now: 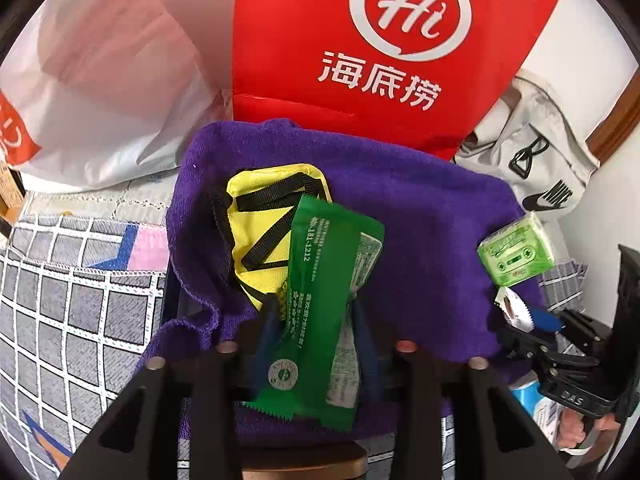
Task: Organize soft objects
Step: 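Release the wet-wipes packet from the left tool while the right tool drops the snack packet on the towel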
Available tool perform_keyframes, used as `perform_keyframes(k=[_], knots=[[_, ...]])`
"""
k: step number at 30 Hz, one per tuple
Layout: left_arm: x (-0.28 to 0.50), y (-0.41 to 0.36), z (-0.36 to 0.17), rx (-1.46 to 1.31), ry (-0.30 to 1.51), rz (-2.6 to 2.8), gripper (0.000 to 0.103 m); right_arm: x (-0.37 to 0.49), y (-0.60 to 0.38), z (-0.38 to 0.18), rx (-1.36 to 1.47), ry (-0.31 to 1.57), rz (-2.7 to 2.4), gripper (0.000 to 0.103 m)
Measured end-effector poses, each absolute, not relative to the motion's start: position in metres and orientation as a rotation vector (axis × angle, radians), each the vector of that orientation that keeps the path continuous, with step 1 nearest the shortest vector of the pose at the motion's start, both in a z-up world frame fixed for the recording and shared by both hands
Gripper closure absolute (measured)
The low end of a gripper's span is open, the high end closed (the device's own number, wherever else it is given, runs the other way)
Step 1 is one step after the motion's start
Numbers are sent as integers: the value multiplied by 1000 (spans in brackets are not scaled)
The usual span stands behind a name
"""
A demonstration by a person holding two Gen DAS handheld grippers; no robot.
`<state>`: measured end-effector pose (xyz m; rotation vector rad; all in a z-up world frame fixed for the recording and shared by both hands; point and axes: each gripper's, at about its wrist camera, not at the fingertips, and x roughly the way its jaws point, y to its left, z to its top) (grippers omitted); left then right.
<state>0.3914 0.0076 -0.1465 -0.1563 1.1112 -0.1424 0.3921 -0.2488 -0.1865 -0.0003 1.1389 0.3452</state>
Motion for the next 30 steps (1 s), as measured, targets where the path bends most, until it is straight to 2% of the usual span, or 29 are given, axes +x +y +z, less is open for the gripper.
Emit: perform_keyframes(k=[2, 3, 6, 20, 30], knots=[[391, 6, -145, -145, 1113, -135, 46, 391, -248, -183, 4, 1128, 356, 43], [390, 6, -144, -148, 1113, -133, 45, 389, -248, -181, 4, 1124, 357, 40], [387, 5, -138, -158, 1106, -136, 44, 383, -250, -171, -7, 1092, 339, 35], [321, 22, -91, -195, 1022, -130, 44, 301, -246, -117, 40, 965, 354, 35], [245, 30, -68, -190, 932, -103, 44, 213, -219, -105, 18, 959, 423, 35]])
